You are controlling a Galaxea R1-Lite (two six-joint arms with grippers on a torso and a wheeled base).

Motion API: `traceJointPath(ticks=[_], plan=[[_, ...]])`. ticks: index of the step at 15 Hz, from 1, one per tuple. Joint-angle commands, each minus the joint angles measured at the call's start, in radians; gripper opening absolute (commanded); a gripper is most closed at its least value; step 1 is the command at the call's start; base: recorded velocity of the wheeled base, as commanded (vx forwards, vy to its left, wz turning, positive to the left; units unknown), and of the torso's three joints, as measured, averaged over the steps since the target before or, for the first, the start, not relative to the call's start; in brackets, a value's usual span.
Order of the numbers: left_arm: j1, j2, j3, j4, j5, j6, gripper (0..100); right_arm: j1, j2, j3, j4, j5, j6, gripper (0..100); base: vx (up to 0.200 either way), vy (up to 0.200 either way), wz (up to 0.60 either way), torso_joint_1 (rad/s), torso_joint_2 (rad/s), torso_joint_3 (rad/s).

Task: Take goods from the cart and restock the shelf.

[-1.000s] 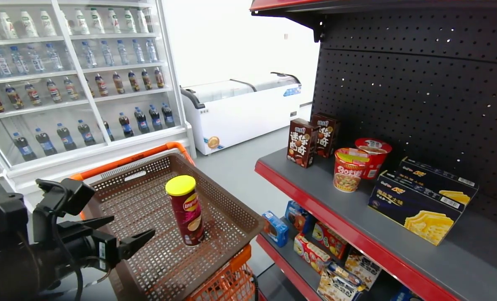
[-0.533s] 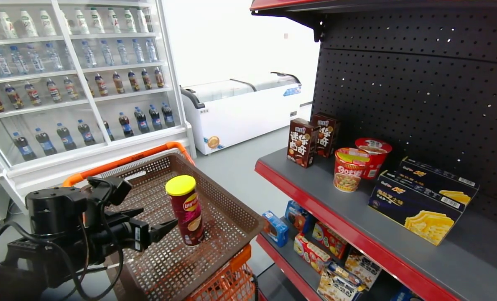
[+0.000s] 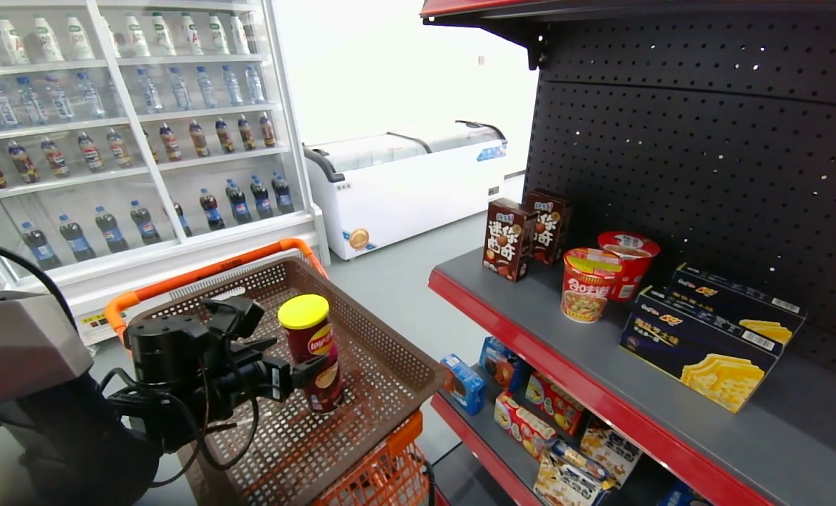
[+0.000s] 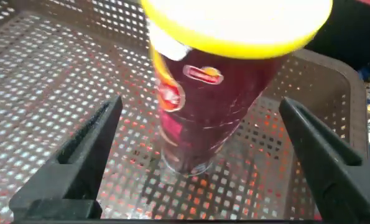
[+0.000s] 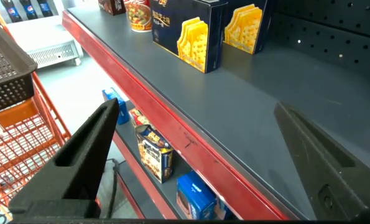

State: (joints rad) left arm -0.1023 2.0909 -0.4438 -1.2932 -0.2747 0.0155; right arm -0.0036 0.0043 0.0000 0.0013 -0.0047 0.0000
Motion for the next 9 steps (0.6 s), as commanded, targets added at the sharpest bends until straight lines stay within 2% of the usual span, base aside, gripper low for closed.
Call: traceJointPath(ticks=[1, 3, 9], plan=[[-0.011, 0.048, -0.004, -0.003, 0.000, 0.000, 100, 0.001, 0.000, 0.000, 0.000, 0.000, 0.000, 100, 0.000, 0.000, 0.00, 0.000, 0.00, 0.000], [-0.034, 0.104, -0.036, -0.035, -0.001, 0.001, 100, 0.001, 0.000, 0.000, 0.000, -0.001, 0.000, 100, 0.000, 0.000, 0.00, 0.000, 0.00, 0.000], [-0.036, 0.184, -0.145, -0.066, -0.003, 0.009, 100, 0.001, 0.000, 0.000, 0.000, 0.000, 0.000, 100, 0.000, 0.000, 0.00, 0.000, 0.00, 0.000]])
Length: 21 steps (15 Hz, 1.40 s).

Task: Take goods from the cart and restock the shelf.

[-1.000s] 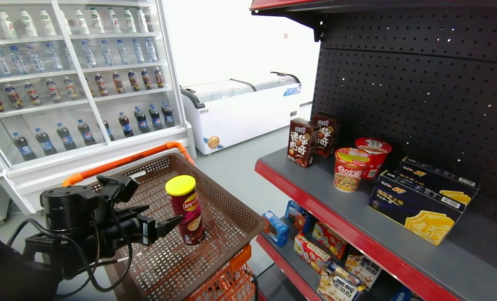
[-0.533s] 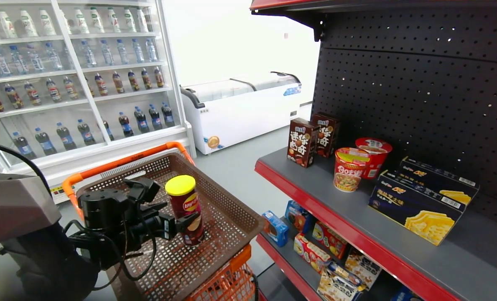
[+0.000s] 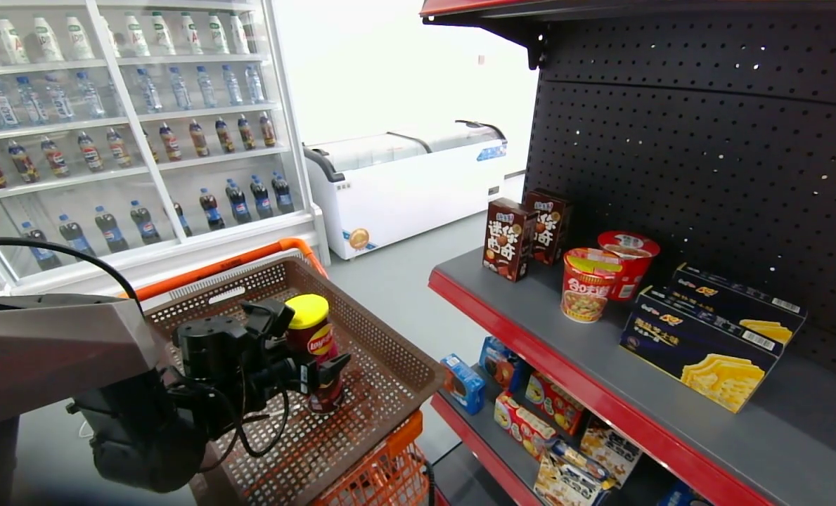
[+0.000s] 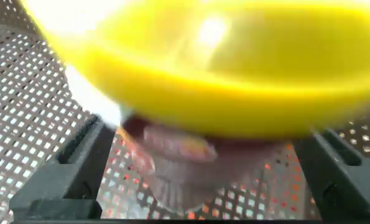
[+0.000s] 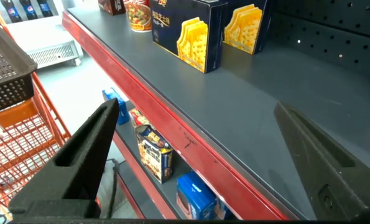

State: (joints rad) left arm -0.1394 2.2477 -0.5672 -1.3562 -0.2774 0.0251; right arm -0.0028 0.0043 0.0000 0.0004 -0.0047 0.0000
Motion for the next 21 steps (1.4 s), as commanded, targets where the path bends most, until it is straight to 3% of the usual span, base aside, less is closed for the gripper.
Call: traceJointPath(ticks=[1, 8, 9, 13, 15, 17, 21], plan=[[0.001, 0.027, -0.025, -0.003, 0.000, 0.001, 100, 0.000, 0.000, 0.000, 0.000, 0.000, 0.000, 100, 0.000, 0.000, 0.00, 0.000, 0.00, 0.000], [-0.003, 0.052, -0.059, -0.011, 0.000, 0.003, 100, -0.002, 0.000, 0.000, 0.001, 0.000, 0.000, 100, 0.000, 0.000, 0.00, 0.000, 0.00, 0.000], [-0.003, 0.053, -0.060, -0.011, -0.002, 0.003, 0, 0.000, 0.000, 0.000, 0.000, 0.000, 0.000, 100, 0.000, 0.000, 0.00, 0.000, 0.00, 0.000], [-0.002, 0.046, -0.085, 0.003, 0.017, -0.002, 0, 0.000, 0.000, 0.000, 0.001, 0.000, 0.000, 100, 0.000, 0.000, 0.00, 0.000, 0.00, 0.000], [0.001, -0.014, -0.059, 0.002, 0.089, -0.028, 0, 0.000, 0.000, 0.000, 0.001, 0.000, 0.000, 100, 0.000, 0.000, 0.00, 0.000, 0.00, 0.000], [0.011, -0.095, -0.042, 0.008, 0.109, -0.048, 0, -0.002, 0.000, 0.000, 0.000, 0.000, 0.000, 100, 0.000, 0.000, 0.00, 0.000, 0.00, 0.000], [0.053, -0.491, -0.006, 0.361, 0.103, -0.045, 0, 0.000, 0.000, 0.000, 0.000, 0.000, 0.000, 100, 0.000, 0.000, 0.00, 0.000, 0.00, 0.000]])
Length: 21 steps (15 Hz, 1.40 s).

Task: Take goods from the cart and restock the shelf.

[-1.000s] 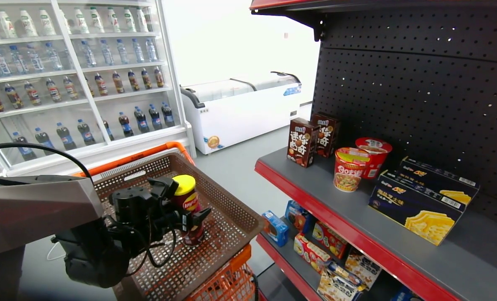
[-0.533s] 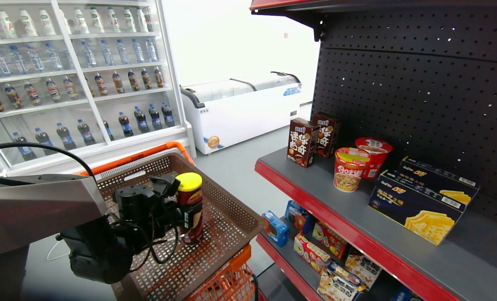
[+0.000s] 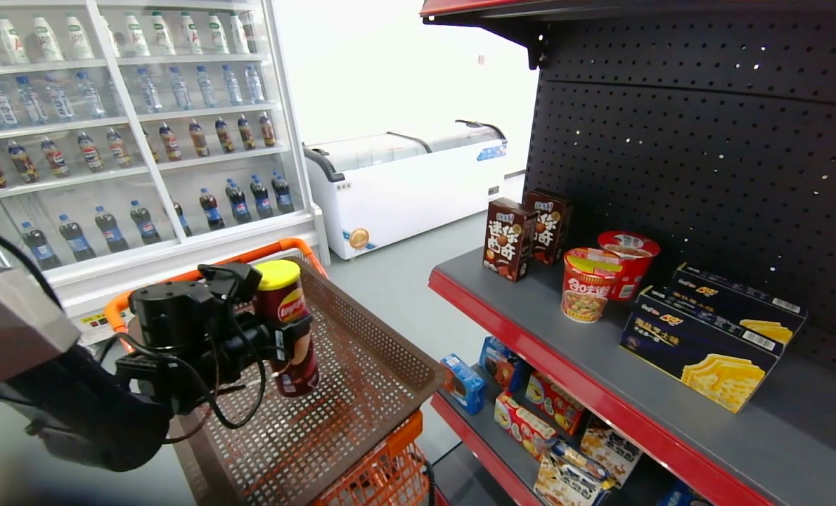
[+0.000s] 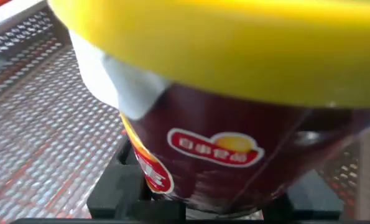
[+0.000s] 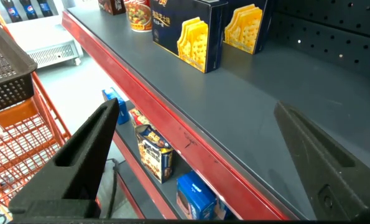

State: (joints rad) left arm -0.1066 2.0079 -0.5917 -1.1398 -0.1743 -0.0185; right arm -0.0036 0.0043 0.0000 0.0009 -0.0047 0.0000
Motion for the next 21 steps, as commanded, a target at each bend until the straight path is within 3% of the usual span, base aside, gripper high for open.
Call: traceJointPath(ticks=[1, 4, 10, 12, 13, 21], plan=[[0.021, -0.291, 0.018, 0.175, 0.001, -0.001, 0, -0.001, 0.000, 0.000, 0.001, 0.000, 0.000, 100, 0.000, 0.000, 0.00, 0.000, 0.00, 0.000], [0.018, -0.580, 0.036, 0.416, 0.004, -0.001, 0, 0.001, 0.000, 0.000, 0.001, 0.000, 0.000, 100, 0.000, 0.000, 0.00, 0.000, 0.00, 0.000], [0.015, -1.118, 0.248, 0.718, -0.031, -0.004, 0, 0.001, 0.000, 0.000, -0.001, 0.000, 0.000, 100, 0.000, 0.000, 0.00, 0.000, 0.00, 0.000], [0.039, -1.233, 0.316, 0.712, -0.039, -0.001, 0, -0.001, 0.000, 0.000, 0.001, 0.000, 0.000, 100, 0.000, 0.000, 0.00, 0.000, 0.00, 0.000], [0.070, -1.247, 0.314, 0.710, -0.041, -0.004, 0, -0.001, 0.000, 0.000, 0.001, 0.000, 0.000, 100, 0.000, 0.000, 0.00, 0.000, 0.00, 0.000], [0.104, -1.304, 0.311, 0.726, -0.022, 0.000, 0, 0.001, 0.002, 0.000, 0.001, 0.006, -0.003, 100, 0.000, 0.000, 0.00, 0.000, 0.00, 0.000]])
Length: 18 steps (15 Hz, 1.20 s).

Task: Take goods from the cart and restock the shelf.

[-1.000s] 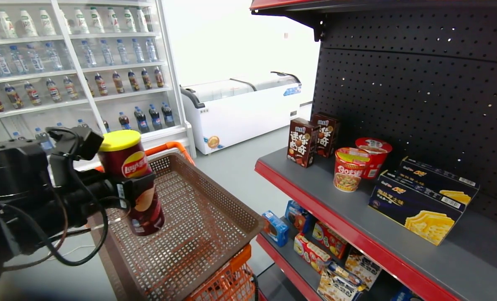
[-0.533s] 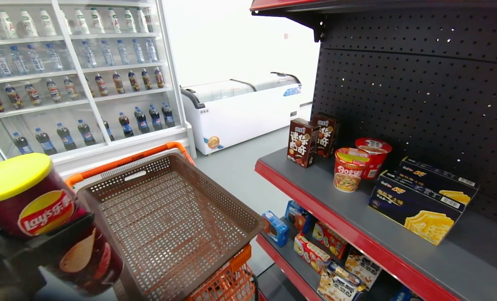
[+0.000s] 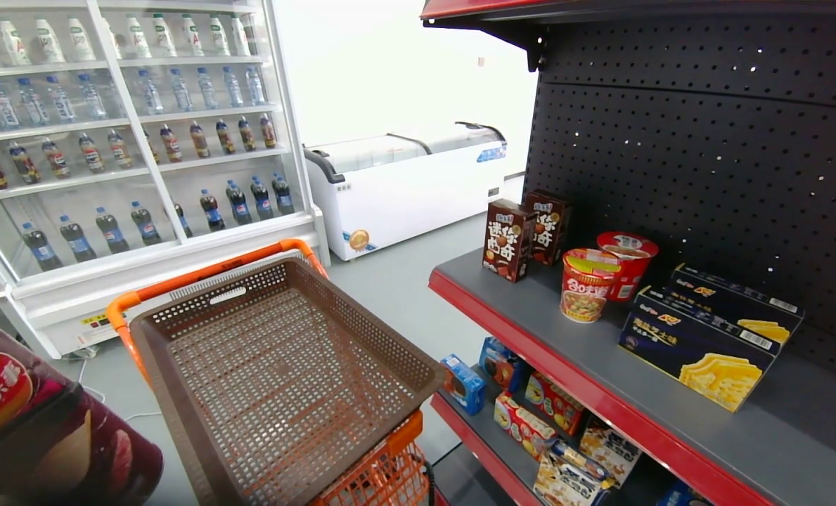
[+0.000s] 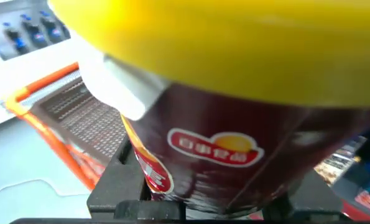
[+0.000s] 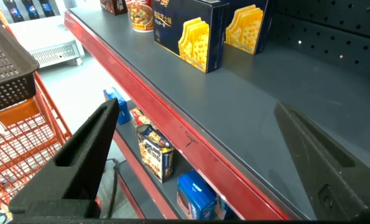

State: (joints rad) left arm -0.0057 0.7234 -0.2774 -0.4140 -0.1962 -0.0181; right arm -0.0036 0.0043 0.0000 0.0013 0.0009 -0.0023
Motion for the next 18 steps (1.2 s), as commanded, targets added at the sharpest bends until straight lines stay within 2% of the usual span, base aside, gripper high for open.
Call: traceJointPath(ticks=[1, 4, 7, 18], plan=[[0.003, -0.029, -0.002, 0.012, 0.021, 0.001, 0, 0.001, 0.002, 0.000, 0.000, 0.001, -0.002, 100, 0.000, 0.000, 0.00, 0.000, 0.00, 0.000], [0.003, -0.022, -0.040, 0.046, 0.089, 0.020, 0, 0.001, 0.000, 0.000, -0.001, 0.001, 0.002, 100, 0.000, 0.000, 0.00, 0.000, 0.00, 0.000], [0.003, -0.024, -0.037, 0.069, 0.098, 0.020, 0, 0.001, 0.000, 0.000, -0.001, -0.001, 0.004, 100, 0.000, 0.000, 0.00, 0.000, 0.00, 0.000], [0.003, -0.022, -0.019, 0.077, 0.098, 0.017, 0, 0.001, 0.000, 0.000, -0.001, 0.001, 0.002, 100, 0.000, 0.000, -0.60, 0.002, 0.00, 0.004]])
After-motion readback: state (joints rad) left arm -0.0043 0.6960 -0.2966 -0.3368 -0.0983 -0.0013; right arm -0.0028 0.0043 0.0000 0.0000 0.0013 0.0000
